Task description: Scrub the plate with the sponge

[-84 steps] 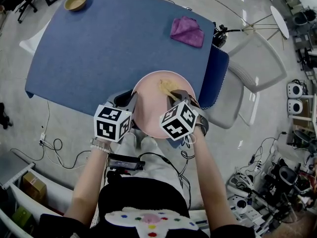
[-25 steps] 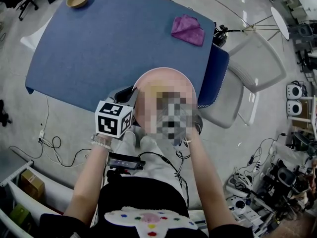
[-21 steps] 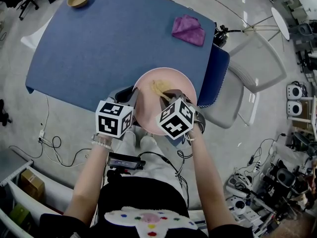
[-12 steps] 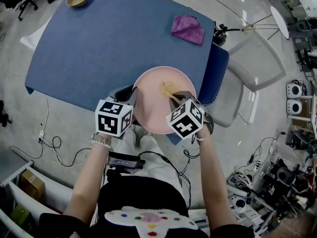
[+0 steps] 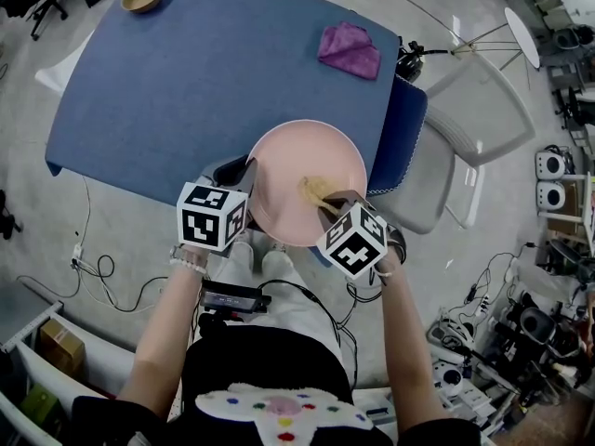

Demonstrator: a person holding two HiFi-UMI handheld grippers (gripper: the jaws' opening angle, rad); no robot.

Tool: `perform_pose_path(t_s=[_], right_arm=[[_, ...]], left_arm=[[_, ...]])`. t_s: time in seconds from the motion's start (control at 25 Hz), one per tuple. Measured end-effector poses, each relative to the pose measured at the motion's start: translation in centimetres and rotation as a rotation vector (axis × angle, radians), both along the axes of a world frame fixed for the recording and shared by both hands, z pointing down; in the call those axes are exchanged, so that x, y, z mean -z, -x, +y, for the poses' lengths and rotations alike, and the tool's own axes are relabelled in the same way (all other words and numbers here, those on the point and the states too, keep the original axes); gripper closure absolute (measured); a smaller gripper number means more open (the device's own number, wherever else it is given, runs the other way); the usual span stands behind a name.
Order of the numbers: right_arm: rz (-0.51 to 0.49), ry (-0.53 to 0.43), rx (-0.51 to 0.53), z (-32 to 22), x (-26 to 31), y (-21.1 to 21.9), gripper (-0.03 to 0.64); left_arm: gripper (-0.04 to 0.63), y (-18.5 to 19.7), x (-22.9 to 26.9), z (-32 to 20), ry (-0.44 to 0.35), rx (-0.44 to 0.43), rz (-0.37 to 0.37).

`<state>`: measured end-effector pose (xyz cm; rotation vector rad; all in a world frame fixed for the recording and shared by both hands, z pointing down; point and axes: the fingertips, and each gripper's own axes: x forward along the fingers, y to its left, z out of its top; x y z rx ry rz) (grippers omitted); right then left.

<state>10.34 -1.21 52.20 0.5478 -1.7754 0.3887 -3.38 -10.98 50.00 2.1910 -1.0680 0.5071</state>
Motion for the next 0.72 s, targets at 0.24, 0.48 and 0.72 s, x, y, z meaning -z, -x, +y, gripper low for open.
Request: perform_pose_path(t_s=[0.24,0.48,0.72], right_arm=[[-0.044,0.069,0.049,2.6,0.2,2.1,0.574],[-0.089,0.132,0.107,4.0,0.0,4.3,0.574],[-0.233,0.143,0.067,3.7,0.9,6.1,0.574]], left_arm=[[0.551,0.1,0.1,0.0,-0.004,0.003,-0.004],[0.551,0.0,-0.2,-0.1,0.002,0.016,-0.004],[0.549,0.0,0.3,0.1,0.028,0.037,0.04]])
